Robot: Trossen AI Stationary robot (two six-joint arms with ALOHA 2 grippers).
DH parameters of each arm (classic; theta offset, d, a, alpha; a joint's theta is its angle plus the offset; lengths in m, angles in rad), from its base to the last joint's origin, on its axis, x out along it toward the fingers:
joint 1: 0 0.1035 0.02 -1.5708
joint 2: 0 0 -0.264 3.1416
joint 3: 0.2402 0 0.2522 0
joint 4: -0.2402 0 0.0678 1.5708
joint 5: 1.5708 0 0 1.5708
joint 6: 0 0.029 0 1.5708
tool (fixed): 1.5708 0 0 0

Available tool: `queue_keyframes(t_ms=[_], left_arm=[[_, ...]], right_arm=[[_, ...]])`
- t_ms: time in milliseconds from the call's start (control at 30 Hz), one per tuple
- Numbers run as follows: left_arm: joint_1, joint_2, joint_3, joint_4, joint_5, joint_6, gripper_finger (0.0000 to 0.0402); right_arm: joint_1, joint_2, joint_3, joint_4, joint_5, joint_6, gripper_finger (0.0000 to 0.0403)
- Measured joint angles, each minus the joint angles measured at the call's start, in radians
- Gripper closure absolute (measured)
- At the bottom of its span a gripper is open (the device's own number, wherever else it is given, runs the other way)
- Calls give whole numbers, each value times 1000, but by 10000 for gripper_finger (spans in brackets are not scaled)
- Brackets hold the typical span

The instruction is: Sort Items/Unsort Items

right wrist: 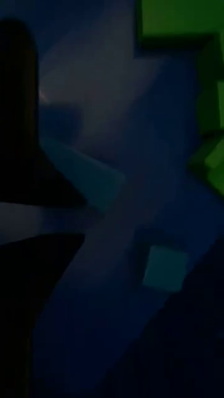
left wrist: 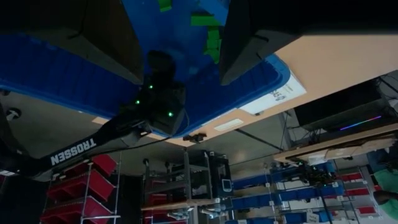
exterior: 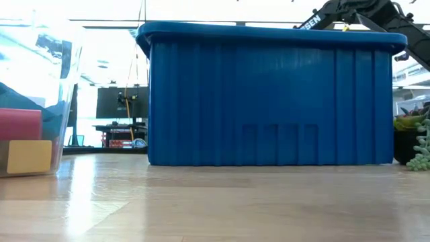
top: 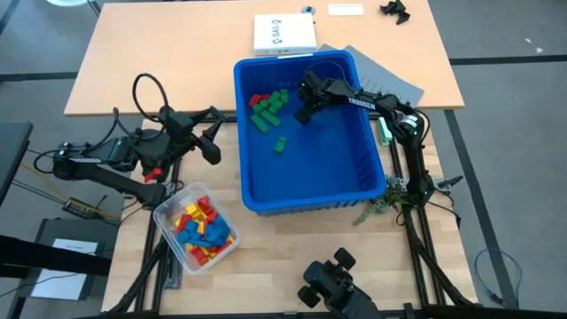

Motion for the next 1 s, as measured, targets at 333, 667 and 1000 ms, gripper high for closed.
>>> queue_keyframes(t_ms=[333, 667, 1000], left_arm=[[0, 0, 0, 0, 0, 0, 183], [0, 0, 0, 0, 0, 0, 183], [0, 0, 0, 0, 0, 0, 183]], right_arm=[[22, -2, 0, 55, 75, -57, 279], [34, -2, 1, 75, 71, 110, 166], [39, -2, -26, 130, 57, 223, 140]])
